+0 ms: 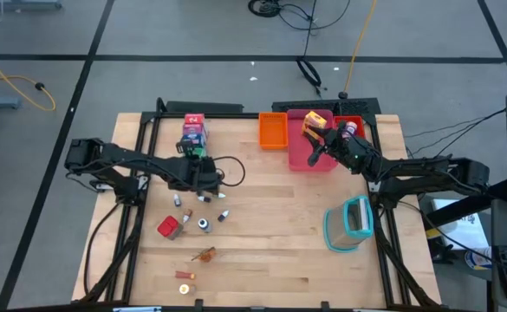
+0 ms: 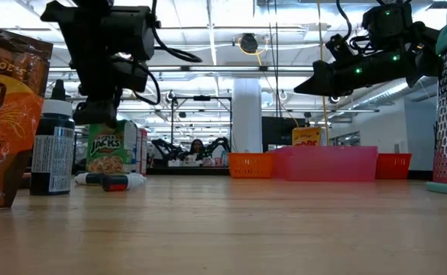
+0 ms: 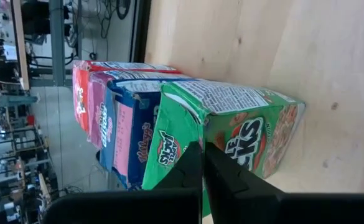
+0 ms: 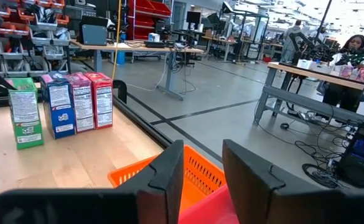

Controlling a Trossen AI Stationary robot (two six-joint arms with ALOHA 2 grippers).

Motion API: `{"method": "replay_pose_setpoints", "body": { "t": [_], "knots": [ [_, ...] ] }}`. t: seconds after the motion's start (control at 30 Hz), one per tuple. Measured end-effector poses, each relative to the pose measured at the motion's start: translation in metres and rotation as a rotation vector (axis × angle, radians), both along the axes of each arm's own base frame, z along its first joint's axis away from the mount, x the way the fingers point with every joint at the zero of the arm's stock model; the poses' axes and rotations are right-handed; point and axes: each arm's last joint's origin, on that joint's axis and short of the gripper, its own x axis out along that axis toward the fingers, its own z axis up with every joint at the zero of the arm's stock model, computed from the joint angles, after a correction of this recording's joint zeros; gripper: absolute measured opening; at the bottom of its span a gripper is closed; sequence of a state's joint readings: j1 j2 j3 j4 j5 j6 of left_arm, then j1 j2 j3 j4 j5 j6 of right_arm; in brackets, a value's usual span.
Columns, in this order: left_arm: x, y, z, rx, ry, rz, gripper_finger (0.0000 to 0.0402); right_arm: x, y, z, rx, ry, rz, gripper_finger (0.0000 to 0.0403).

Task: Pick & Place Kitchen Items
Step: Put the green cereal box into the pink bin

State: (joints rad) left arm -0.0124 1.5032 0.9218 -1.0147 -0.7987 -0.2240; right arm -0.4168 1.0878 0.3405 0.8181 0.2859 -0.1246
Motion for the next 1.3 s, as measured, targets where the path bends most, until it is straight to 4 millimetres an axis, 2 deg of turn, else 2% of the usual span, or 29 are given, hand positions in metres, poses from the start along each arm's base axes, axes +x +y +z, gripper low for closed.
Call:
{"method": "replay_pose_setpoints", "body": {
  "t": [0.2, 0.33, 0.67, 1.07, 1.3],
  "knots": [
    [-0.003, -0.003, 0.01, 0.04, 0.014, 0.008, 0.0, 0.0, 0.0, 0.0, 0.0, 0.0, 0.002, 0.0101],
    [0.003, -0.003, 0.029, 0.061, -0.015, 0.017, 0.0, 0.0, 0.0, 0.0, 0.013, -0.011, 0.006, 0.01],
    [0.032, -0.005, 0.075, 0.081, -0.153, -0.102, 0.0, 0.004, 0.006, 0.006, 0.071, -0.119, 0.267, 0.01],
    [0.076, -0.007, 0.096, 0.167, -0.341, -0.37, 0.0, 0.009, 0.009, 0.014, 0.15, -0.172, 0.424, 0.01],
    [0.09, -0.009, 0.101, 0.194, -0.398, -0.467, 0.0, 0.019, 0.008, 0.024, 0.177, -0.124, 0.447, 0.01]
  ]
}}
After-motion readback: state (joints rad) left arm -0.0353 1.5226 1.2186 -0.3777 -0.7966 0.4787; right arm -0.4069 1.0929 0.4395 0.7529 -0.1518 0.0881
